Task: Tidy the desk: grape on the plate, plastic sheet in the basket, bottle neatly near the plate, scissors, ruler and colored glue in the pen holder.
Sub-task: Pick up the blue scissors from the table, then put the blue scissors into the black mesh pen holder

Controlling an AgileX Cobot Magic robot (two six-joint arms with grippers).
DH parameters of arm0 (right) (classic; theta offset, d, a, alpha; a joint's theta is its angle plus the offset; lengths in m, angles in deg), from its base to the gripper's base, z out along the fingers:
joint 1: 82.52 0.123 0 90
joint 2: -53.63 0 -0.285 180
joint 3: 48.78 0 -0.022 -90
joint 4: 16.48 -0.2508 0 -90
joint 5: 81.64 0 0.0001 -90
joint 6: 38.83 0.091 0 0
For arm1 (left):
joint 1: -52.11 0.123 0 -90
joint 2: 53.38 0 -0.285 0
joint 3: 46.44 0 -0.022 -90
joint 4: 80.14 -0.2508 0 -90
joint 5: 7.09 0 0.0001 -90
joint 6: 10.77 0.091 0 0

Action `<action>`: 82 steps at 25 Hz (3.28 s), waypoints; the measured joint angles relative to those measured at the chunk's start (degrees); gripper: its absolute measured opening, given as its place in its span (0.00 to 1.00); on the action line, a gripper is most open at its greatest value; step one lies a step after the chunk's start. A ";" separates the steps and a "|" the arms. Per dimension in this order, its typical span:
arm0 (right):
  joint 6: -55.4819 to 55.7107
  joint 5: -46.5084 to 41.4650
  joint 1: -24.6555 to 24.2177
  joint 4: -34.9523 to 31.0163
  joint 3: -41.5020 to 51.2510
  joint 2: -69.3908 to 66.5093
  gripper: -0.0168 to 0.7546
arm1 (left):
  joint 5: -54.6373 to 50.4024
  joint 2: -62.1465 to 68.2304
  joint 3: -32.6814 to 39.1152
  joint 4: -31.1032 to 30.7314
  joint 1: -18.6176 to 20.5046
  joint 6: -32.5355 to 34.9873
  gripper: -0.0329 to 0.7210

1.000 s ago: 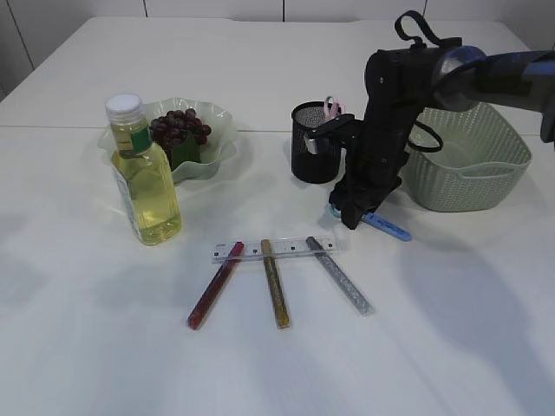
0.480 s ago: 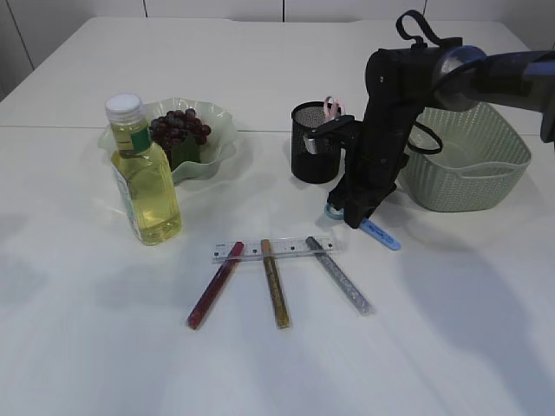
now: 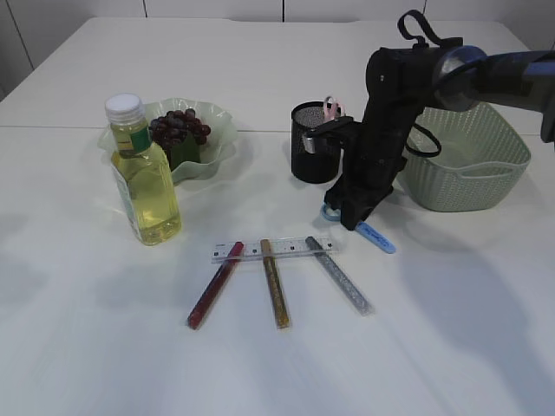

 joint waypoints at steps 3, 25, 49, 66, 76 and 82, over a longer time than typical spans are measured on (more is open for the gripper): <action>0.00 -0.23 0.00 -0.85 0.00 0.00 0.28 | 0.00 0.00 0.00 0.00 0.00 0.00 0.56; 0.00 -2.21 0.00 -3.03 0.00 2.47 0.28 | 0.00 0.00 0.00 -0.21 0.00 0.02 0.55; -3.80 -4.38 -0.49 -10.23 0.00 11.52 0.28 | -0.10 0.00 0.00 -0.21 0.00 0.02 0.55; -7.70 16.19 -3.30 -23.26 -1.59 14.43 0.28 | -2.99 0.00 0.00 -0.21 0.00 0.02 0.55; -8.22 35.73 -3.30 -27.89 -1.59 13.24 0.28 | -4.89 0.00 0.00 -0.21 0.00 0.02 0.54; -14.63 38.95 -3.30 -34.36 -1.59 10.60 0.28 | -5.12 0.00 0.00 -0.21 0.00 0.02 0.54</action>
